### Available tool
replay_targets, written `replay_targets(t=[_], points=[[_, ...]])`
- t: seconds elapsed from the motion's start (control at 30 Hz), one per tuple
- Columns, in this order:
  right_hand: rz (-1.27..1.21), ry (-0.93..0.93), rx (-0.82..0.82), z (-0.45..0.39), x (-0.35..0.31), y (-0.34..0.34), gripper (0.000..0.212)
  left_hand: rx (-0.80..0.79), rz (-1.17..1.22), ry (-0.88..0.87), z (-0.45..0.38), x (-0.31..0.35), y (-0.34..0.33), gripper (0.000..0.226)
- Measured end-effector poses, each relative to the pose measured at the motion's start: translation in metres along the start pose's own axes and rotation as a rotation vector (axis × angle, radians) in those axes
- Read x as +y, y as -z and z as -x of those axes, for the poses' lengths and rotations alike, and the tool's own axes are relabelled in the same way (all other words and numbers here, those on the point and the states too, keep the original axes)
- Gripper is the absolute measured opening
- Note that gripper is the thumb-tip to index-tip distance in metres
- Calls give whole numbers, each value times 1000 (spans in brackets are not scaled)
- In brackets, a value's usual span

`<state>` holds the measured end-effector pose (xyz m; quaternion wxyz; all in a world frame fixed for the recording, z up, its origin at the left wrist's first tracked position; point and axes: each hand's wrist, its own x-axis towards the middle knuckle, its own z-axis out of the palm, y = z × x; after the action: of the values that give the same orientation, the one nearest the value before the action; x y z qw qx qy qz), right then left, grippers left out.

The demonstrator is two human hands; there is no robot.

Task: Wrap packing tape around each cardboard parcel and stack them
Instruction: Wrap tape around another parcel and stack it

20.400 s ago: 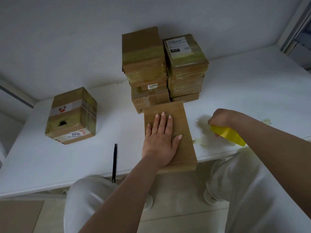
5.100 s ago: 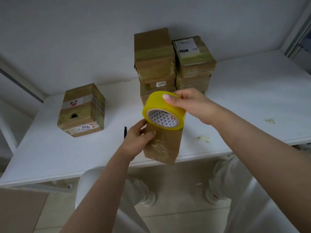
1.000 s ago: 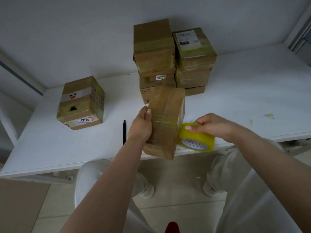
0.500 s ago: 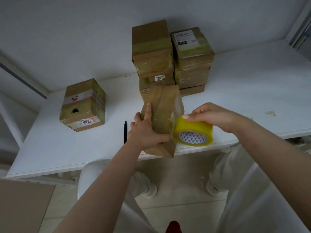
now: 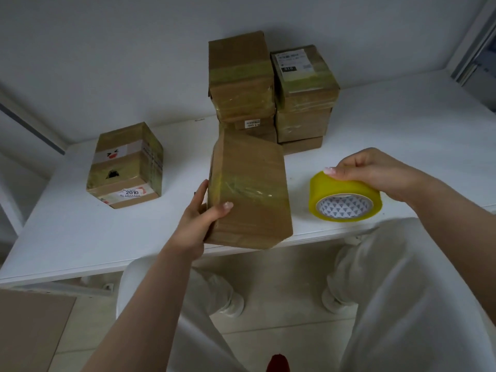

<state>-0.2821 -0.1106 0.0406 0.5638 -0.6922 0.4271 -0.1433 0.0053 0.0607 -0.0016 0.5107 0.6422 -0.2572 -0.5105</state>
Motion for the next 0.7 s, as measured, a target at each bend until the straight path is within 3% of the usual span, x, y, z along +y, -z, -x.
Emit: replay_targets(t=[0.1, 0.37, 0.47, 0.63, 0.7], points=[[2, 1, 17, -2, 4, -5, 45, -18, 66, -23, -1, -2, -3, 94], [-15, -50, -9, -8, 15, -16, 37, -66, 122, -20, -9, -10, -1, 97], [1, -88, 8, -13, 22, -24, 39, -104, 213, 3, -13, -20, 0, 88], [61, -146, 7, -21, 30, -35, 33, -166, 295, 156, -14, -39, -5, 68], [160, -170, -8, -25, 34, -42, 39, -143, 199, 185, -16, -43, -5, 63]])
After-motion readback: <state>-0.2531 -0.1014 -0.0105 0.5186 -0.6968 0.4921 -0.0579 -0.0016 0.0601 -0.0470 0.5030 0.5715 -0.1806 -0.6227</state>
